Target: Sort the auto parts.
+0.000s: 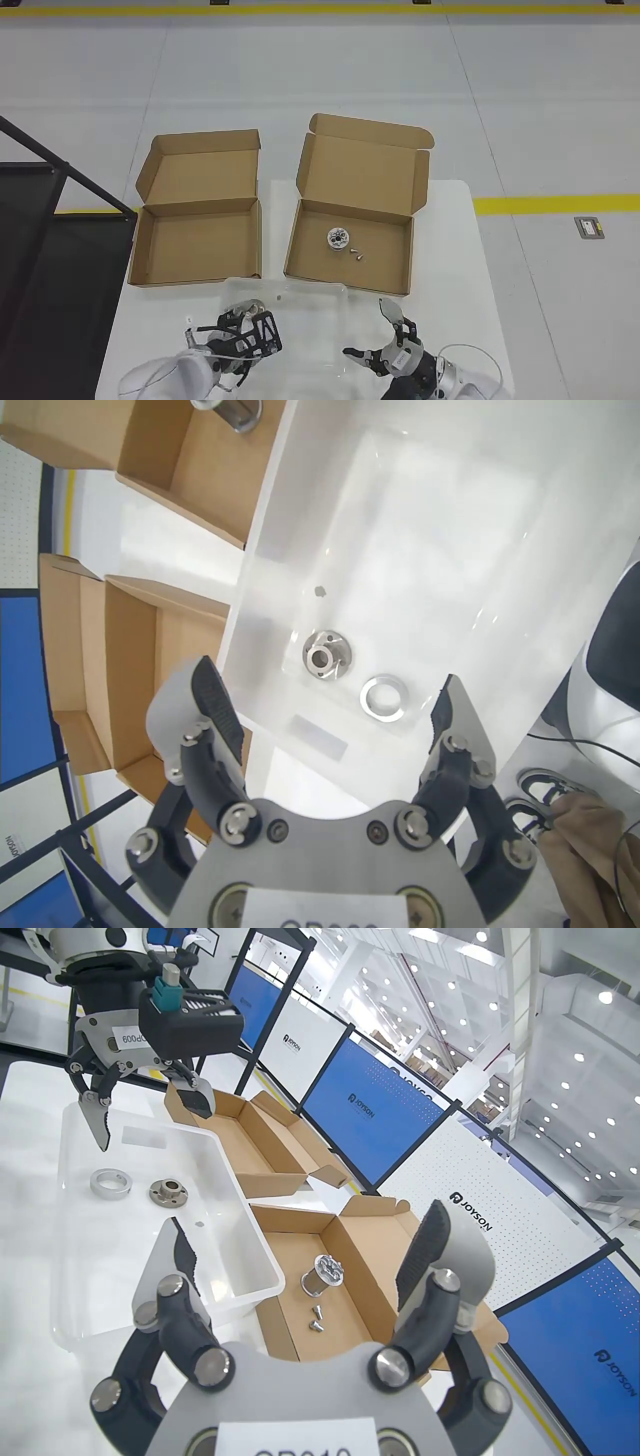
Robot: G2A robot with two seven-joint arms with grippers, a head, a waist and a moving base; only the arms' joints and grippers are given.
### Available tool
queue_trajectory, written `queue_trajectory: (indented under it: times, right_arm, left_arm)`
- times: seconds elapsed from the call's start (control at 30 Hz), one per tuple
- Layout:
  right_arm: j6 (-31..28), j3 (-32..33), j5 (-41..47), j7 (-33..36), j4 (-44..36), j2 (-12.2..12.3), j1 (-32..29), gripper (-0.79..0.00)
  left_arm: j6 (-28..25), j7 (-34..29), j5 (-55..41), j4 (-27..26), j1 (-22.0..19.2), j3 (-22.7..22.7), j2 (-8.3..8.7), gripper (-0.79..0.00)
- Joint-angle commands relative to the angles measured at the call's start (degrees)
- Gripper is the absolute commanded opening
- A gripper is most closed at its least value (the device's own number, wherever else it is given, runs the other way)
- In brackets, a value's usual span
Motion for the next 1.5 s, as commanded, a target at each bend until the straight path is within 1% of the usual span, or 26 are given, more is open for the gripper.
queue_trajectory:
  times: [0.0,0.03,0.07,0.1,0.2,0.3,0.37,0.47,0.53,0.6,0.67,0.7,0.8,0.9,1.0,1.17,1.37,1.4,1.47]
  right_arm:
    - [0.00,0.00,0.00,0.02,0.00,0.00,0.00,0.000]
    - [0.00,0.00,0.00,0.02,0.00,0.00,0.00,0.000]
    - [0.00,0.00,0.00,0.02,0.00,0.00,0.00,0.000]
    - [0.00,0.00,0.00,0.02,0.00,0.00,0.00,0.000]
    - [0.00,0.00,0.00,0.02,0.00,0.00,0.00,0.000]
    - [0.00,0.00,0.00,0.02,0.00,0.00,0.00,0.000]
    - [0.00,0.00,0.00,0.02,0.00,0.00,0.00,0.000]
    - [0.00,0.00,0.00,0.02,0.00,0.00,0.00,0.000]
    - [0.00,0.00,0.00,0.02,0.00,0.00,0.00,0.000]
    - [0.00,0.00,0.00,0.02,0.00,0.00,0.00,0.000]
    - [0.00,0.00,0.00,0.02,0.00,0.00,0.00,0.000]
    - [0.00,0.00,0.00,0.02,0.00,0.00,0.00,0.000]
    - [0.00,0.00,0.00,0.02,0.00,0.00,0.00,0.000]
    - [0.00,0.00,0.00,0.02,0.00,0.00,0.00,0.000]
    - [0.00,0.00,0.00,0.02,0.00,0.00,0.00,0.000]
    - [0.00,0.00,0.00,0.02,0.00,0.00,0.00,0.000]
    - [0.00,0.00,0.00,0.02,0.00,0.00,0.00,0.000]
    - [0.00,0.00,0.00,0.02,0.00,0.00,0.00,0.000]
    - [0.00,0.00,0.00,0.02,0.00,0.00,0.00,0.000]
  left_arm:
    - [-1.06,-3.45,-3.04,1.27,-1.28,0.41,-0.13,0.000]
    - [-1.26,-4.82,-4.37,2.07,-2.05,0.55,-0.19,0.000]
    - [-1.62,-6.07,-5.68,2.97,-2.84,0.86,-0.26,-0.049]
    - [-1.88,-7.39,-6.92,3.97,-3.73,1.15,-0.32,-0.080]
    - [-2.39,-11.40,-9.89,6.74,-6.57,2.36,-0.51,-0.111]
    - [-2.43,-14.75,-11.94,8.85,-8.90,3.88,-0.68,-0.215]
    - [-2.21,-16.18,-13.05,10.21,-10.30,4.80,-0.79,-0.240]
    - [-0.71,-18.02,-13.27,12.14,-12.17,5.88,-0.93,-0.336]
    - [0.07,-18.41,-13.67,13.58,-13.33,6.67,-1.03,-0.336]
    - [1.08,-18.90,-13.68,15.13,-14.65,7.27,-1.13,-0.311]
    - [1.77,-19.15,-13.50,16.60,-15.85,8.22,-1.25,-0.256]
    - [2.14,-19.13,-13.44,17.33,-16.42,8.65,-1.31,-0.240]
    - [2.83,-19.22,-13.54,19.23,-17.86,9.80,-1.46,-0.219]
    - [3.42,-19.26,-13.65,21.02,-19.27,10.71,-1.59,-0.228]
    - [4.08,-19.37,-13.37,22.42,-20.42,11.76,-1.73,-0.274]
    - [5.39,-20.20,-13.34,24.34,-22.06,13.09,-1.96,-0.271]
    - [6.89,-21.21,-13.33,26.15,-23.75,14.37,-2.21,-0.286]
    - [7.11,-21.25,-13.25,26.40,-23.95,14.60,-2.25,-0.296]
    - [7.59,-21.37,-12.99,26.89,-24.29,15.03,-2.32,-0.345]
